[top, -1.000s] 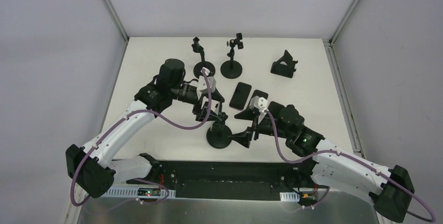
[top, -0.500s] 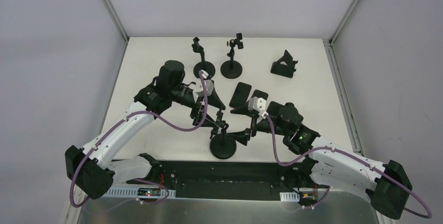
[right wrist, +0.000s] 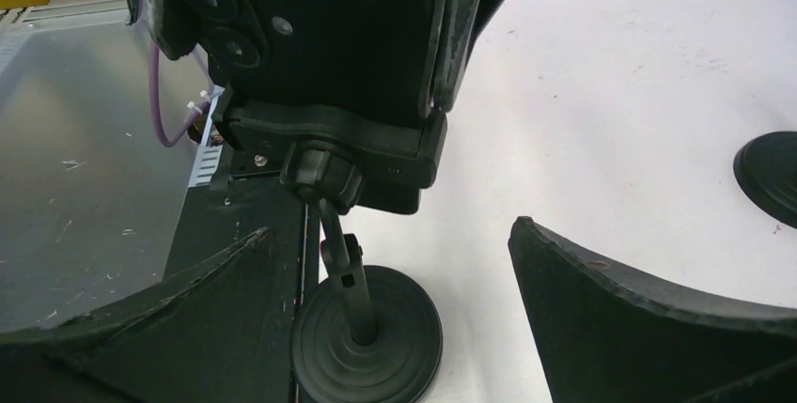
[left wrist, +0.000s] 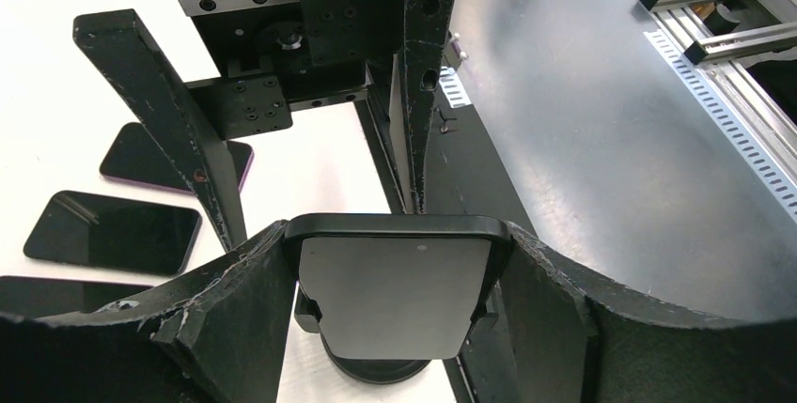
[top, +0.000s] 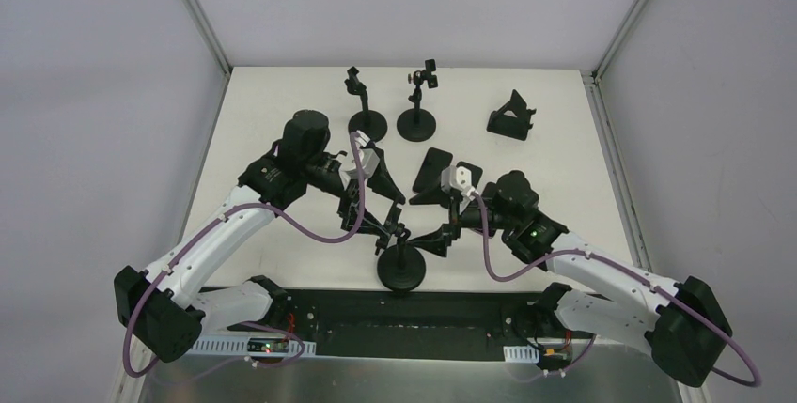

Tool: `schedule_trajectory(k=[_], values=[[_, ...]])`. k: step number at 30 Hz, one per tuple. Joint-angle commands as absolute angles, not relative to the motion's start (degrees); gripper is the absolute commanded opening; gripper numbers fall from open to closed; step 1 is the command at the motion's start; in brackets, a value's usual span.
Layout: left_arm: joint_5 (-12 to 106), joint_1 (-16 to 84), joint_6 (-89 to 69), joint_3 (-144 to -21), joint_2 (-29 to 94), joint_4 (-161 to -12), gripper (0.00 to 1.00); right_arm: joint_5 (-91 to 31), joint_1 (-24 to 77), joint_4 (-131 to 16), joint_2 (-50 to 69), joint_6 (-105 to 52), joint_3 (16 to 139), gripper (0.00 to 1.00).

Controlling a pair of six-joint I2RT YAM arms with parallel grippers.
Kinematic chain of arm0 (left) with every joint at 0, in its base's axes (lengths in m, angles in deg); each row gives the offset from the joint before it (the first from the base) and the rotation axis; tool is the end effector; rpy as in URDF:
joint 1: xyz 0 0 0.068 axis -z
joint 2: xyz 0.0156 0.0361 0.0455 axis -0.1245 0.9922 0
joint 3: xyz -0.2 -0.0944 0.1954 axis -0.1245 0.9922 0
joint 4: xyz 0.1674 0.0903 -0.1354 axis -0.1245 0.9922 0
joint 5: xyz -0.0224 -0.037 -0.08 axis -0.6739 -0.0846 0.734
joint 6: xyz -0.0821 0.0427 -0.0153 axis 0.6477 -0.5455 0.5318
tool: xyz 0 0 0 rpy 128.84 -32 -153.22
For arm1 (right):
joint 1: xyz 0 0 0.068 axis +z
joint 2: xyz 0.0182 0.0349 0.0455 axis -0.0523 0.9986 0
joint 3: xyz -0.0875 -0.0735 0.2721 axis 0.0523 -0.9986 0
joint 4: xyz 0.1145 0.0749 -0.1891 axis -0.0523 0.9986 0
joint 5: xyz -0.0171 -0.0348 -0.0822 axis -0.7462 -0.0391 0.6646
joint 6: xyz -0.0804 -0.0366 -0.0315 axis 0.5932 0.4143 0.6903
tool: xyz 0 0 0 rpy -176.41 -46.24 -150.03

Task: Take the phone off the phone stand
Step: Place the phone stand with the phone at the center of the board.

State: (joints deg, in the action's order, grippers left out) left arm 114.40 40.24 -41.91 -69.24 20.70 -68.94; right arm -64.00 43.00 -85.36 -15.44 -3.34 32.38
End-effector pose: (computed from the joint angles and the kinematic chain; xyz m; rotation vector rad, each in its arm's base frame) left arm 0.1230 -0.1782 0.3819 1.5380 1.0530 -1.3931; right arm 0.1100 0.1947 0.3158 -1.2957 0.9937 0.9552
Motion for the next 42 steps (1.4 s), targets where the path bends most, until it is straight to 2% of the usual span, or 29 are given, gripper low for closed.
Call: schedule_trajectory(k=[1,14,20,28,42], values=[[119.79,40.82,-43.4,-70.18,18.57,-73.62,0.0,-67.35,42.88,-90.14,-14.76,-4.42,35.74,0.96],[118.24,40.82,-43.29,-70.35,19.02,-73.64,0.0,-65.11,45.05,-92.4,-9.18,-4.74,38.8,0.96],[106.72,40.82,-41.56,-70.15,17.46,-73.62,0.0,-59.3,45.17,-92.63,-11.43,-3.99,36.36,0.96],[93.55,40.82,-36.77,-71.18,17.61,-73.64,0.0,-51.6,44.37,-84.43,-19.41,-1.09,33.06,0.96],[75.33,40.82,-28.34,-69.58,18.46,-74.06,0.0,-48.37,44.13,-81.49,-23.74,-3.99,31.3,0.96]])
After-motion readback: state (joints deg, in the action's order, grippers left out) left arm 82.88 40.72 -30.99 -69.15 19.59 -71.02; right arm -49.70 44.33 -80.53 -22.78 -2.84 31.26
